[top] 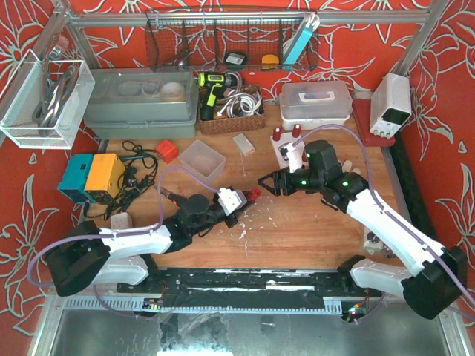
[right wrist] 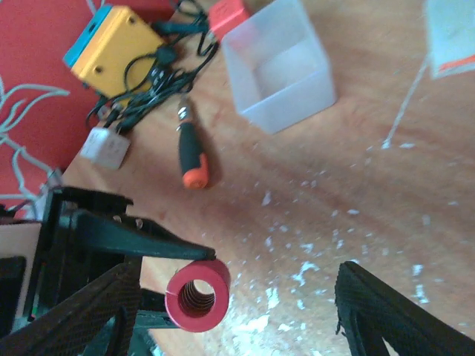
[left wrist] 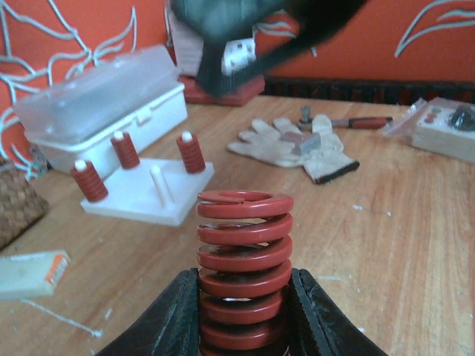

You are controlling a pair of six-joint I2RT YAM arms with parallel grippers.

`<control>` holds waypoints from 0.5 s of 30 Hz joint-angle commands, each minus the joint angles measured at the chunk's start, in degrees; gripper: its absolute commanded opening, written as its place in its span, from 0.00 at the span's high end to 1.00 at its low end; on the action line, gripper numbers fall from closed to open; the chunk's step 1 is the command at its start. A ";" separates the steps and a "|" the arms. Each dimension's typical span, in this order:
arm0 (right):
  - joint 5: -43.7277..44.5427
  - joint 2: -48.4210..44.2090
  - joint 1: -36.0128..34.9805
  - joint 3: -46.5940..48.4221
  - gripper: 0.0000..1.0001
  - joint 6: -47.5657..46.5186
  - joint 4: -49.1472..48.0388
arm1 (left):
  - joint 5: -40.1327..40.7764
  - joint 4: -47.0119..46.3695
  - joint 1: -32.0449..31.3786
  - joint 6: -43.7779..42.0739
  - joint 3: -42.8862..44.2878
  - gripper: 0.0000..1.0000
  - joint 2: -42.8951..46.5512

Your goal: Install the large spring

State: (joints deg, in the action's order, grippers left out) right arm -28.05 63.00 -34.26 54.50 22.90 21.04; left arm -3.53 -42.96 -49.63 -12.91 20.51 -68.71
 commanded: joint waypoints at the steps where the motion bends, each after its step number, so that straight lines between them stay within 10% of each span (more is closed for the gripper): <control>1: -11.58 2.96 -0.88 0.88 0.27 0.04 0.76 | 1.12 -9.54 -1.06 -3.24 0.49 1.00 0.32; 15: -14.83 7.81 -3.77 0.80 0.41 -0.34 -0.83 | 0.98 -10.39 -1.53 -3.41 0.34 1.00 0.09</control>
State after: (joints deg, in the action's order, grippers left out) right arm -40.64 70.22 -37.17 54.50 23.00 20.60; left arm -3.07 -48.99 -50.70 -15.53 20.51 -68.71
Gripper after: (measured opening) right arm 0.638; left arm 0.309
